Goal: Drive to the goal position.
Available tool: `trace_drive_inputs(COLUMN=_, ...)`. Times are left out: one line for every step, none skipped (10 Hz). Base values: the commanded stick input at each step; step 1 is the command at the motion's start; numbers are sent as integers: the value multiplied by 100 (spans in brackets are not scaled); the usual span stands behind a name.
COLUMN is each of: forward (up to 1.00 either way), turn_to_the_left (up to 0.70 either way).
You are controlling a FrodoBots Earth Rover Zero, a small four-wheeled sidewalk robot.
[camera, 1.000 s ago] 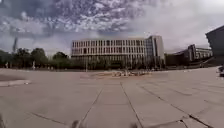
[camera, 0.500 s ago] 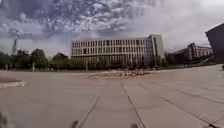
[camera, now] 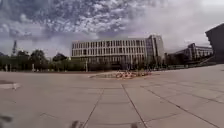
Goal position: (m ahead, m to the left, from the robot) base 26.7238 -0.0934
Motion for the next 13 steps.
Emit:
trace_drive_inputs(forward=70, turn_to_the_left=5)
trace_drive_inputs(forward=70, turn_to_the_left=9)
trace_drive_inputs(forward=70, turn_to_the_left=15)
trace_drive_inputs(forward=70, turn_to_the_left=22)
trace_drive_inputs(forward=70, turn_to_the_left=20)
trace_drive_inputs(forward=70, turn_to_the_left=3)
trace_drive_inputs(forward=70, turn_to_the_left=0)
trace_drive_inputs(forward=70, turn_to_the_left=3)
trace_drive_inputs(forward=70, turn_to_the_left=9)
trace_drive_inputs(forward=70, turn_to_the_left=30)
trace_drive_inputs(forward=70, turn_to_the_left=4)
trace_drive_inputs(forward=70, turn_to_the_left=0)
trace_drive_inputs(forward=70, turn_to_the_left=0)
